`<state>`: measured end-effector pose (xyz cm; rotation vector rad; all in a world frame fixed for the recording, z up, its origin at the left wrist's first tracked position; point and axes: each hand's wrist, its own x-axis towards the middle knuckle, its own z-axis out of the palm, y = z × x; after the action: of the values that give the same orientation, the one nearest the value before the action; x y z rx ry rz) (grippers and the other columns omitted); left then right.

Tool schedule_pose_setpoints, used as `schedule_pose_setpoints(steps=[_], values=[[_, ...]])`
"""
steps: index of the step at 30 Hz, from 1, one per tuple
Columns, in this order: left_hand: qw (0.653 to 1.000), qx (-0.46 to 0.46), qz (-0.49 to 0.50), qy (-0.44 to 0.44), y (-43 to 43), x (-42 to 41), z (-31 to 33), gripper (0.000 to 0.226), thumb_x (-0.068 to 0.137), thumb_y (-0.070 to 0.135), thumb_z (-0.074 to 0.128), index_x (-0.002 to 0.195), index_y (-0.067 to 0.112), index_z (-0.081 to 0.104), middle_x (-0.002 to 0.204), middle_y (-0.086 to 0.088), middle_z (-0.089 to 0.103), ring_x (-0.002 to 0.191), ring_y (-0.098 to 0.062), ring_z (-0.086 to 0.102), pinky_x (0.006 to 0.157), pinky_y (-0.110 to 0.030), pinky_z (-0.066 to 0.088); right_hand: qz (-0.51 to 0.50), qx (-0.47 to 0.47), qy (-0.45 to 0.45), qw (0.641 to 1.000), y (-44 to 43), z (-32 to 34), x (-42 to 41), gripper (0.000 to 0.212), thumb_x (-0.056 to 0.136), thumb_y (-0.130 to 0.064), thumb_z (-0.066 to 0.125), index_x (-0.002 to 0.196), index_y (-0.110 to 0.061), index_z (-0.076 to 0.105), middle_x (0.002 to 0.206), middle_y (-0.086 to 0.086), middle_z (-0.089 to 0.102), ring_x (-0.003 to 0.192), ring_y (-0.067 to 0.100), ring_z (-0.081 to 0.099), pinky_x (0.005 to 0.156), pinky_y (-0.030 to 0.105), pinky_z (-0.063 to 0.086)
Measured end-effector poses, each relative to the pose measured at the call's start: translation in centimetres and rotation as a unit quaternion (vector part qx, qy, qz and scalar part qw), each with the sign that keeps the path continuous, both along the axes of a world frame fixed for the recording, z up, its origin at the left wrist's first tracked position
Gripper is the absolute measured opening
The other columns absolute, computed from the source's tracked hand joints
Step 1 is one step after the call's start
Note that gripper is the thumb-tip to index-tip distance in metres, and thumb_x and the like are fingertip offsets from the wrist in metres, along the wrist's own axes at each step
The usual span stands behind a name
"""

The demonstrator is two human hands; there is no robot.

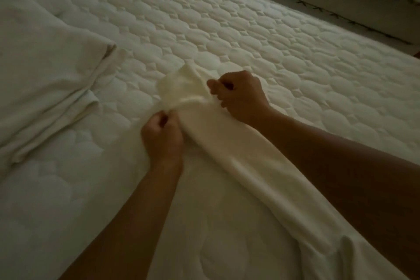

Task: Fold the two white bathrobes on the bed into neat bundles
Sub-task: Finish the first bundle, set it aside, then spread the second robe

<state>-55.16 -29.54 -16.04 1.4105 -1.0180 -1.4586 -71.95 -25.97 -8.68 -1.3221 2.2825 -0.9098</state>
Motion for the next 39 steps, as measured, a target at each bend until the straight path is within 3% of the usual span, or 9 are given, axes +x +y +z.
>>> schedule_pose_setpoints(steps=[4,6,10,16,20,22,28,33,39], values=[[0.999,0.035,-0.018,-0.018,1.8,5.5,0.4,0.017,0.089,0.025,0.072,0.083,0.009,0.071,0.080,-0.008,0.072,0.068,-0.019,0.068,0.062,-0.031,0.058,-0.034,0.051,0.120,0.991,-1.6,-1.2,0.4,0.030,0.102,-0.040,0.052,0.113,-0.017,0.068,0.112,0.007,0.067,0.103,0.024,0.061,0.092,0.040,0.049],[0.995,0.098,0.010,0.034,1.1,5.3,0.3,0.020,0.089,0.027,0.074,0.092,0.007,0.071,0.088,-0.009,0.074,0.073,-0.016,0.072,0.068,-0.033,0.061,-0.023,0.133,0.081,0.988,-2.9,-1.3,0.7,0.042,0.101,-0.044,0.053,0.134,-0.020,0.061,0.132,0.007,0.062,0.120,0.028,0.056,0.102,0.040,0.044],[0.986,0.131,0.046,0.096,-0.4,5.0,-0.7,0.033,0.084,0.026,0.081,0.108,0.007,0.071,0.097,-0.010,0.077,0.084,-0.019,0.076,0.069,-0.032,0.061,0.050,0.240,0.054,0.968,-5.0,-1.2,0.6,0.023,0.096,-0.030,0.062,0.110,-0.019,0.077,0.111,0.001,0.071,0.095,0.016,0.059,0.081,0.030,0.046],[0.987,0.110,0.035,0.109,0.2,5.5,-1.7,0.021,0.094,0.019,0.070,0.112,0.009,0.071,0.099,-0.007,0.077,0.089,-0.019,0.076,0.070,-0.030,0.060,0.165,0.379,-0.035,0.910,-6.7,0.6,0.2,0.010,0.091,-0.029,0.072,0.097,-0.024,0.079,0.099,-0.003,0.075,0.092,0.015,0.070,0.078,0.027,0.057],[0.988,0.106,0.057,0.092,0.1,5.0,-1.9,0.019,0.095,0.013,0.067,0.110,0.002,0.069,0.096,-0.015,0.075,0.087,-0.028,0.075,0.064,-0.031,0.060,0.005,0.100,0.078,0.992,-8.6,0.6,-1.3,0.013,0.092,-0.017,0.067,0.096,-0.018,0.080,0.093,-0.004,0.073,0.086,0.013,0.066,0.082,0.029,0.056],[0.990,0.096,0.064,0.078,0.2,4.7,-1.9,0.018,0.096,0.013,0.066,0.108,0.001,0.069,0.090,-0.014,0.074,0.084,-0.028,0.075,0.061,-0.030,0.059,-0.128,-0.027,0.089,0.987,-9.8,1.7,-2.9,0.017,0.095,-0.014,0.061,0.096,-0.014,0.079,0.093,0.001,0.074,0.083,0.014,0.068,0.081,0.031,0.060],[0.987,0.108,0.085,0.082,0.0,4.4,-2.1,0.020,0.101,0.023,0.060,0.105,0.007,0.070,0.081,-0.009,0.075,0.074,-0.018,0.075,0.060,-0.029,0.060,0.127,0.242,0.027,0.962,-9.3,-1.0,-0.7,0.026,0.089,-0.049,0.071,0.094,-0.024,0.077,0.088,-0.006,0.072,0.077,0.007,0.063,0.062,0.018,0.045],[0.985,0.122,0.093,0.079,-0.1,4.0,-2.3,0.019,0.101,0.019,0.059,0.099,0.002,0.066,0.087,-0.023,0.071,0.065,-0.019,0.071,0.054,-0.027,0.059,0.028,0.032,0.142,0.989,-10.2,-3.2,-0.5,0.020,0.092,-0.034,0.069,0.094,-0.017,0.079,0.093,0.000,0.073,0.088,0.017,0.062,0.081,0.029,0.047],[0.988,0.098,0.122,0.015,0.0,4.1,-2.0,0.030,0.087,0.034,0.077,0.089,0.006,0.070,0.074,-0.014,0.075,0.059,-0.019,0.073,0.053,-0.030,0.060,0.008,0.073,0.189,0.979,-10.0,-6.3,0.5,0.036,0.101,-0.044,0.053,0.101,-0.011,0.068,0.101,0.009,0.065,0.093,0.028,0.059,0.077,0.037,0.043]])
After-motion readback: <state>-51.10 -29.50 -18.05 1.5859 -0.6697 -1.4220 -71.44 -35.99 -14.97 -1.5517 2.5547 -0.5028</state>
